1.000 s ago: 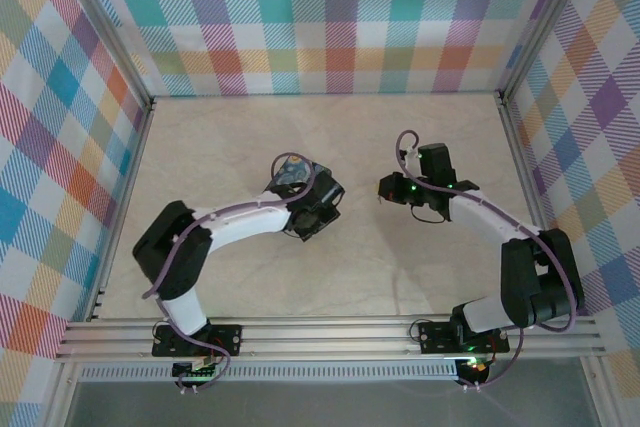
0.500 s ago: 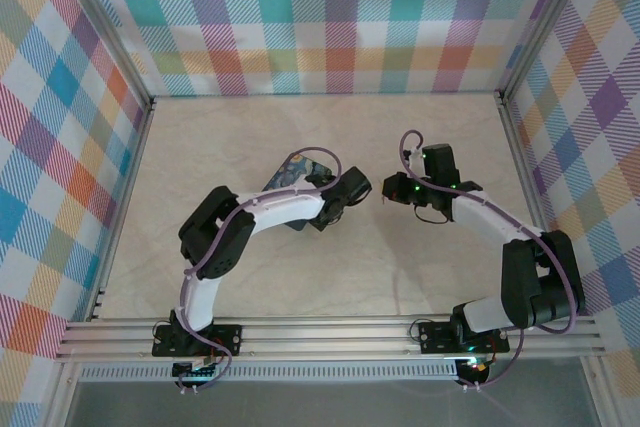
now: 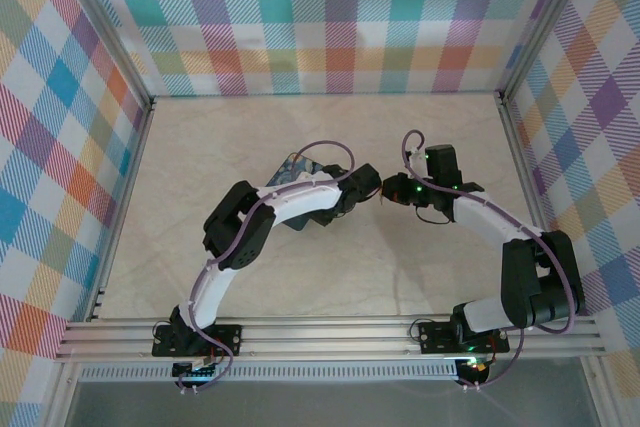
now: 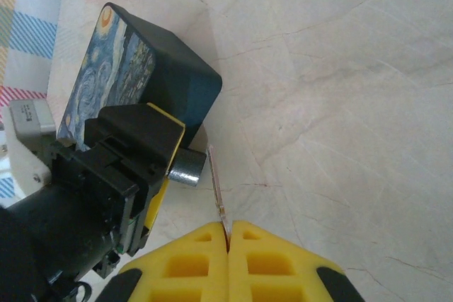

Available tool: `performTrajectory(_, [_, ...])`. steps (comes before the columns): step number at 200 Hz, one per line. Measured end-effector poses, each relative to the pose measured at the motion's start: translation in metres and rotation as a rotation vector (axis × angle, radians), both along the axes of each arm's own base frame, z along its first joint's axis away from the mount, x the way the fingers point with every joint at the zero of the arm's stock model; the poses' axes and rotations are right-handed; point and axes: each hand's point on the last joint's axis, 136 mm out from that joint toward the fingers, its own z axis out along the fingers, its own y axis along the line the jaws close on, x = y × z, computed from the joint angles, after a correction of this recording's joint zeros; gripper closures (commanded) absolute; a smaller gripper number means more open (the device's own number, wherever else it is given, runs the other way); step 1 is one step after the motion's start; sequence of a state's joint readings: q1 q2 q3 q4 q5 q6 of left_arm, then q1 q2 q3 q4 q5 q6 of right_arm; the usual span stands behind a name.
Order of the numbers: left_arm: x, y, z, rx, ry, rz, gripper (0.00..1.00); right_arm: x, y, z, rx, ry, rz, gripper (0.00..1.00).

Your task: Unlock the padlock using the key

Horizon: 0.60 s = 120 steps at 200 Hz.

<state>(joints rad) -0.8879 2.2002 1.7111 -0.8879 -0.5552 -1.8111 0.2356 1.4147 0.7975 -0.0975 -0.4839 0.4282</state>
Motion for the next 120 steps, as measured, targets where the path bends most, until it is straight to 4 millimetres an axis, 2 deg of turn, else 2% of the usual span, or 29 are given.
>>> performTrajectory(44, [-0.001,-0.002,-0.013,-0.001,0.029,0.01,0.41,-0.001,0.0,0.0,0.003,-0.001,0.006,1.0])
performTrajectory(101, [0.002,-0.004,-0.018,-0.012,0.042,0.019,0.58,0.009,-0.02,-0.002,0.001,0.01,-0.054,1.0])
performTrajectory(120, [0.001,-0.003,-0.019,-0.005,0.056,0.012,0.6,0.008,-0.022,-0.004,-0.003,0.02,-0.061,1.0])
